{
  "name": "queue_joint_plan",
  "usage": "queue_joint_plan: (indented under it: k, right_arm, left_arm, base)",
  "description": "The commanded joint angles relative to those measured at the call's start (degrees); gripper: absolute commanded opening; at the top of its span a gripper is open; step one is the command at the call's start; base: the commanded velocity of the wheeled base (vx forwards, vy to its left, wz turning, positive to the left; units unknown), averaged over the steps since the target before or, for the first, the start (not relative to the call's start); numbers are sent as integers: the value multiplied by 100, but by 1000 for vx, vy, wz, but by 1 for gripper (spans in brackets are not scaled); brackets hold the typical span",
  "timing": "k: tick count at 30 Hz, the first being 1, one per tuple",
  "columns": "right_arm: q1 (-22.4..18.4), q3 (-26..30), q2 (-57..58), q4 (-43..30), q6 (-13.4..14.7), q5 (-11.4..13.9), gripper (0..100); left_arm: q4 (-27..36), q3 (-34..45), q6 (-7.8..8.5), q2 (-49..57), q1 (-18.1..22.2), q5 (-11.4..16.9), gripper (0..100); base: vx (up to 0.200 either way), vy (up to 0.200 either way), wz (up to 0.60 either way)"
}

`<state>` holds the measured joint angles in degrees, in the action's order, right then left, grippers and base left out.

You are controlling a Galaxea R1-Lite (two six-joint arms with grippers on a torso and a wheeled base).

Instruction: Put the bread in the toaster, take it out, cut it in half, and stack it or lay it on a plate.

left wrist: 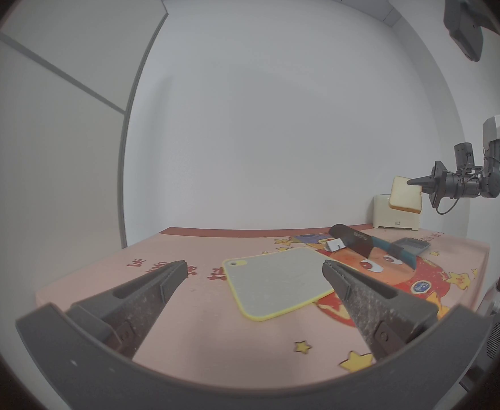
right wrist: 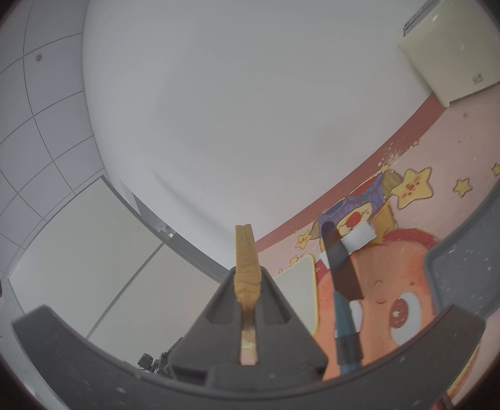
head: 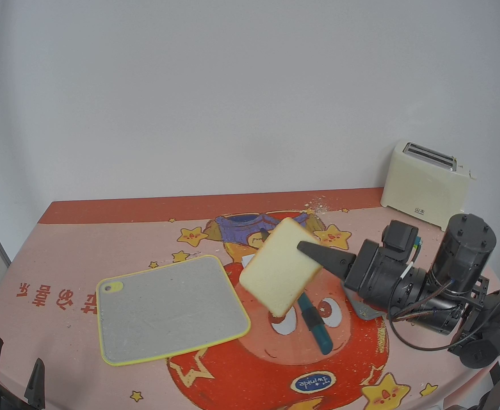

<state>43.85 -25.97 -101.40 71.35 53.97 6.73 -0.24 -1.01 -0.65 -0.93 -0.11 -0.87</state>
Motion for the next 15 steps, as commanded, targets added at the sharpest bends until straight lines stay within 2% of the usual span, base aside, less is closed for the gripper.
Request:
queue_joint_plan:
  k: [1,7,9,13,15]
  right_arm:
    - [80,21,-301,107,8,-14,0]
    - [80,65,-530,459,44,-75,0]
    - [221,30,-618,538,316,-418,0]
    - [519,-75,-899,555,984,-655,0]
    - [678,-154,-1075,801,1274,-928,0]
  left_arm:
    - [-2,101,3,57,2,-1,100]
    - [-2,101,12,57,2,-1,100]
    - [-2,101,3,57,2,-19,100]
    - [-2,101,12,57,2,-19,100]
    - [-2,101,12,57,2,-19,100]
  base:
    - [0,200,0]
    - [0,200,0]
    - [0,0,0]
    - [0,0,0]
    - [0,0,0]
